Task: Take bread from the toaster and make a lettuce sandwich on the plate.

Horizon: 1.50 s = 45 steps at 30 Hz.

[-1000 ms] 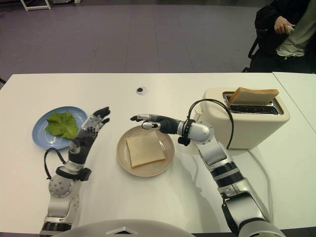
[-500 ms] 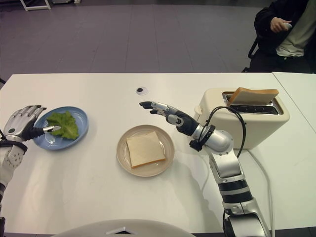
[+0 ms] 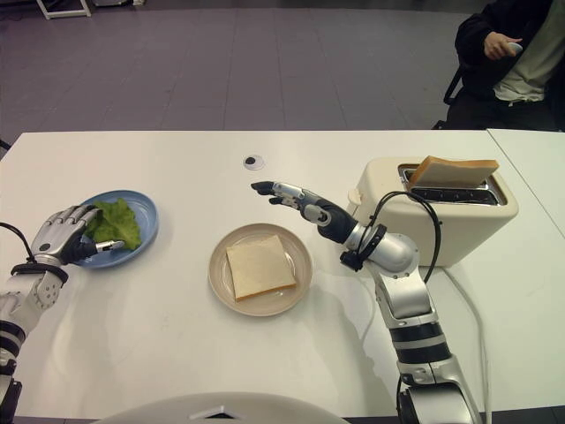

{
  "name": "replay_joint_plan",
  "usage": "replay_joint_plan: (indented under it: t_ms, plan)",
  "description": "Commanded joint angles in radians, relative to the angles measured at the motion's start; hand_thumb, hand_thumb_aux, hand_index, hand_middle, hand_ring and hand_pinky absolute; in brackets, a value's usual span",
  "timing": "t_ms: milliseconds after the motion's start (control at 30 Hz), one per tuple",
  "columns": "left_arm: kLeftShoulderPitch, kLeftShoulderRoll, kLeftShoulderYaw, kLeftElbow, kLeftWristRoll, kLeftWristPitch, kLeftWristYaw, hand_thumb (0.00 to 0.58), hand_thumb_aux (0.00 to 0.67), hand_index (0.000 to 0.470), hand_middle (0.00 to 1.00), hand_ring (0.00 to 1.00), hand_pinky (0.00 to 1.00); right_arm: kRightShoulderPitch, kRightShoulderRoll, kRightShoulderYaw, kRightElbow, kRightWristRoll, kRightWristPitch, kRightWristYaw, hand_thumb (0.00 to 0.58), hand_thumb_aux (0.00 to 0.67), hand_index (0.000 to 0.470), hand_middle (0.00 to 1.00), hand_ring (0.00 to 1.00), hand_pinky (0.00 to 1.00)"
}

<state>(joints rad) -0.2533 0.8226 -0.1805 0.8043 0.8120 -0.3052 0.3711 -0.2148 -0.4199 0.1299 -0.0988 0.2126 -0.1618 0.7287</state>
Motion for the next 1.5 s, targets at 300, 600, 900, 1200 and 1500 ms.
replay_joint_plan:
  t_ms: [300,600,900,1200,1500]
  plan:
    - [-0.032,-0.01,-0.082,0.043,-0.013,-0.008,0.006,0.506,0.431,0.302,0.0,0.0,0.0,0.003,0.018,0.001,0.017,-0.005,-0.004,0.004,0.0,0.0,0.0,0.0,0.0,0.0]
    - [-0.013,0.014,-0.087,0.006,-0.044,-0.017,0.041,0.57,0.581,0.407,0.0,0.0,0.0,0.001,0.024,0.008,0.029,-0.016,-0.013,0.005,0.0,0.0,0.0,0.0,0.0,0.0]
    - [0.093,0.057,-0.029,-0.204,-0.072,0.02,0.026,0.58,0.67,0.47,0.0,0.0,0.0,-0.003,0.025,0.012,0.04,-0.028,-0.022,0.005,0.0,0.0,0.0,0.0,0.0,0.0]
    - [0.222,0.057,0.14,-0.752,-0.101,0.102,-0.056,0.58,0.67,0.47,0.0,0.0,0.0,-0.012,0.034,-0.004,0.057,-0.023,-0.035,-0.006,0.0,0.0,0.0,0.0,0.0,0.0]
    - [0.142,-0.276,-0.193,-1.017,0.086,0.112,-0.245,0.58,0.67,0.47,0.0,0.0,0.0,-0.014,0.031,-0.072,0.107,0.002,-0.056,-0.024,0.0,0.0,0.0,0.0,0.0,0.0]
